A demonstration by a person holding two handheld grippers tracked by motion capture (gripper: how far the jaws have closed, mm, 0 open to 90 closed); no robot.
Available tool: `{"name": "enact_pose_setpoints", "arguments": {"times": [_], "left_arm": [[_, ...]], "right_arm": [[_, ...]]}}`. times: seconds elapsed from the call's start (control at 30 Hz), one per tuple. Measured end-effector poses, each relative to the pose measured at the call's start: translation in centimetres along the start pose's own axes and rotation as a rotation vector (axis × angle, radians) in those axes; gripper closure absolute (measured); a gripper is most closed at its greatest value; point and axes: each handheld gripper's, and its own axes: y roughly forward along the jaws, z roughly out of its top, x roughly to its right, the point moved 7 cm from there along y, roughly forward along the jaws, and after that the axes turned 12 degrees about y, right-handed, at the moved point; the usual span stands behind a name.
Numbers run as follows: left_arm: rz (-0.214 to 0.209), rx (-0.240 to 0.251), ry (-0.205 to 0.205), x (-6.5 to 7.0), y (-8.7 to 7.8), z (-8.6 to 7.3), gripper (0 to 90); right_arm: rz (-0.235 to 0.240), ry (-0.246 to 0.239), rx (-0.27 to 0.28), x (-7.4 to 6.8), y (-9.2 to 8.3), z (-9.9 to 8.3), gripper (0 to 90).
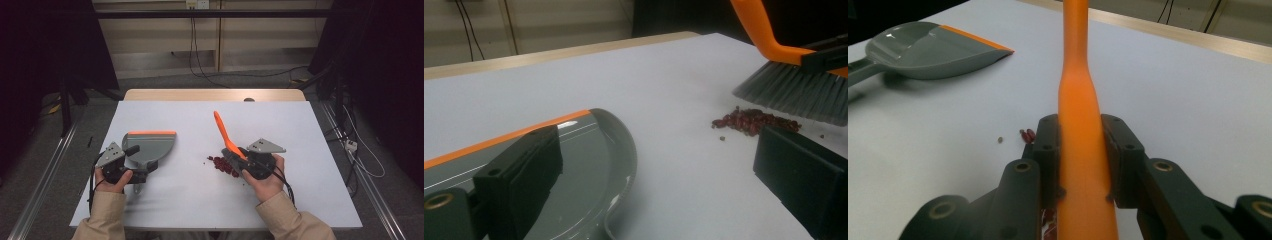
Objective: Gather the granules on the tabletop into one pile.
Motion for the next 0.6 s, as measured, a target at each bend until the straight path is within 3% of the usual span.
{"name": "enact_pose_setpoints", "arguments": {"times": [0.13,0.3,0.6], "left_arm": [[-0.003,-0.003,0.001,0.2,0.1,0.0,5.4],[-0.005,-0.006,0.000,0.2,0.2,-0.1,5.4],[-0.008,-0.008,-0.003,0.0,0.2,-0.2,5.4]], "right_arm": [[-0.008,0.009,0.037,-0.2,-0.6,-0.8,71.5],[-0.019,0.009,0.042,-0.4,0.4,-1.5,71.5],[-0.031,0.001,0.061,-0.2,2.6,-0.2,71.5]]}}
